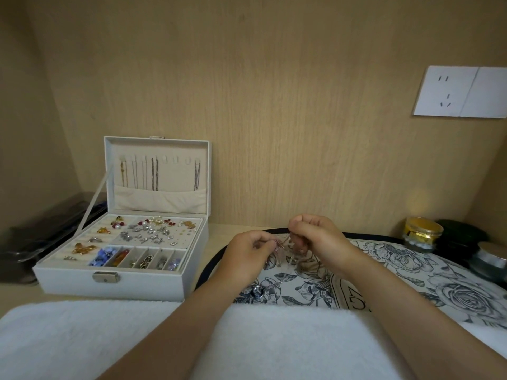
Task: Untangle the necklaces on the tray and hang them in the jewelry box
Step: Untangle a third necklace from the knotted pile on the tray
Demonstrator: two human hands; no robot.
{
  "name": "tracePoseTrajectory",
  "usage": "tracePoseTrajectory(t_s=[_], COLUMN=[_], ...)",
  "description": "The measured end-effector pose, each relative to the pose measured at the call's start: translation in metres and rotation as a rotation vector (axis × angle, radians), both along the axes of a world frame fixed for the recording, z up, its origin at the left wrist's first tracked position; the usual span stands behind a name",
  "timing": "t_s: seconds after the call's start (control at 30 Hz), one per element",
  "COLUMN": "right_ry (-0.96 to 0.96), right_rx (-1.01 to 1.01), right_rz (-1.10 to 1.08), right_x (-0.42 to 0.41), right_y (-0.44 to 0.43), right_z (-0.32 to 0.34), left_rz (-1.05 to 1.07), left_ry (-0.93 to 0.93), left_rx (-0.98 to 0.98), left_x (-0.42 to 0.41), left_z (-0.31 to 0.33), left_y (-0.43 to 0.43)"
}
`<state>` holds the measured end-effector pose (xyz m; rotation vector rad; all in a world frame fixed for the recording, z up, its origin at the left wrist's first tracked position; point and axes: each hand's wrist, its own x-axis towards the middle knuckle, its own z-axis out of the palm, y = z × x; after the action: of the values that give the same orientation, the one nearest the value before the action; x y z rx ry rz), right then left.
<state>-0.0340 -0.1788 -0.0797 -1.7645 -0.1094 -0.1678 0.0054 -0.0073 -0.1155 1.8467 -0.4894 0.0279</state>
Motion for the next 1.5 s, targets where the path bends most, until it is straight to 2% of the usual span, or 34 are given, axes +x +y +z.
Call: tracePoseTrajectory(t_s=[0.13, 0.27, 0.5, 0.63, 0.8, 0.9, 1.07, 1.27, 1.4, 1.5], right_ry=[0.064, 0.071, 0.053, 0.080, 0.082, 0.092, 0.085, 0.088, 0.053, 0.039], right_rx=[-0.231, -0.341, -0.211, -0.130, -0.109, -0.056, -0.095, -0.289, -0.250, -0.279], right_rz=[-0.023, -0.037, -0.084, -0.060, -0.074, -0.067, -0.042, -0.083, -0.086, -0.105], right_x=[-0.001, -0.003, -0.004, -0.005, -0.004, -0.003, -0.005, -0.005, -0.006, -0.005], right_y=[-0.002, -0.001, 0.005, 0.008, 0.009, 0.011, 0.012, 0.011, 0.006, 0.004], right_z=[-0.003, -0.004, -0.002, -0.001, -0.001, -0.002, -0.002, -0.001, 0.000, -0.002], left_rz=[0.008, 0.023, 0.114, 0.254, 0.293, 0.232, 0.213, 0.177, 0.049, 0.028], left_ry=[0.011, -0.012, -0.104, -0.367, -0.576, -0.487, -0.247, -0.186, -0.019, -0.002], left_rx=[-0.033, -0.042, 0.022, 0.252, 0.313, 0.206, 0.173, 0.232, 0.053, 0.062], left_x=[0.000, 0.001, 0.006, 0.003, 0.000, -0.006, -0.006, -0.006, -0.002, 0.001], left_z=[0.001, -0.001, -0.005, -0.003, -0.001, -0.001, 0.002, 0.004, 0.002, 0.000], left_y=[-0.001, 0.000, 0.004, 0.007, 0.007, 0.001, 0.002, 0.004, 0.000, 0.002])
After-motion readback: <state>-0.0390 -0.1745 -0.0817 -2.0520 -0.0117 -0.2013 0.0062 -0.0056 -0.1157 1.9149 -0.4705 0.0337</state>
